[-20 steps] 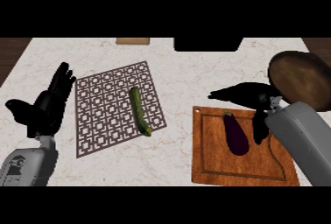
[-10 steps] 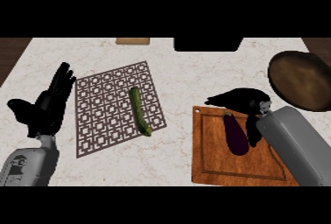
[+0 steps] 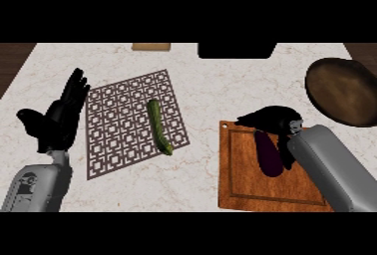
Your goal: Pick the eggplant from the cutting board and place it in the pan
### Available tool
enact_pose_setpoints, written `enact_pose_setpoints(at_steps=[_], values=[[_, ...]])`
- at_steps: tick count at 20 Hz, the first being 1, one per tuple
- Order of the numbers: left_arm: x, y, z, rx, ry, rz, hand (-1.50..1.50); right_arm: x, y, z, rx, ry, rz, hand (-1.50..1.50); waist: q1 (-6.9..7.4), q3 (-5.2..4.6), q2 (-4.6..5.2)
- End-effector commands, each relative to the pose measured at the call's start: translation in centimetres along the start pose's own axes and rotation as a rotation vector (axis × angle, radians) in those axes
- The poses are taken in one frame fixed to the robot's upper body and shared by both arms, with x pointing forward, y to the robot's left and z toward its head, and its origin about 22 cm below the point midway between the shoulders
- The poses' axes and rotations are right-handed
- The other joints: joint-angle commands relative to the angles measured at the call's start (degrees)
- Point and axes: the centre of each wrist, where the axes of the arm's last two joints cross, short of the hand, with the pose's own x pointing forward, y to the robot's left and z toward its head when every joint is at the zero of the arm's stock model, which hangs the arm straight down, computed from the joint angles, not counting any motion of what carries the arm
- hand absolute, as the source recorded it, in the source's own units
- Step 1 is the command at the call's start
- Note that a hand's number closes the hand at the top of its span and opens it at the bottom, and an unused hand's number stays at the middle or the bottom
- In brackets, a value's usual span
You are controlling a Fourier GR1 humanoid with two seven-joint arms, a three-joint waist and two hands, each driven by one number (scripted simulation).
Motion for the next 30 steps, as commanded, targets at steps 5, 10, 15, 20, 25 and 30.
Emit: enact_pose_setpoints(at_steps=[5, 10, 15, 20, 25, 30], values=[[0.2, -0.3, 1.5, -0.003, 0.000, 0.011, 0.00, 0.6, 3.3, -1.5, 0.072, -0.121, -0.001, 1.50, 0.01, 0.01, -0.10], [1.2, 0.8, -0.2, 0.004, 0.010, 0.000, 0.00, -0.2, 0.7, -0.5, 0.029, -0.135, 0.059, 1.50, -0.02, 0.00, -0.03], [-0.1, 1.5, 0.7, 0.005, -0.007, 0.007, 0.00, -0.4, 2.9, -1.3, 0.017, -0.136, 0.088, 1.50, -0.08, -0.01, -0.02], [-0.1, 1.9, 1.2, 0.030, 0.024, -0.011, 0.00, 1.6, 2.2, -3.6, -0.256, 0.267, -0.331, 1.50, -1.66, -0.04, -0.50], [-0.9, 1.5, 1.3, 0.015, 0.017, -0.001, 0.00, 4.8, -1.2, -3.2, -0.590, 0.525, -0.460, 1.50, -1.44, -0.09, -0.34], [-1.0, 0.7, 2.0, 0.017, 0.006, 0.010, 0.00, 8.0, -4.6, 0.1, -0.985, 0.602, -0.406, 1.50, -0.83, -0.04, -0.63]])
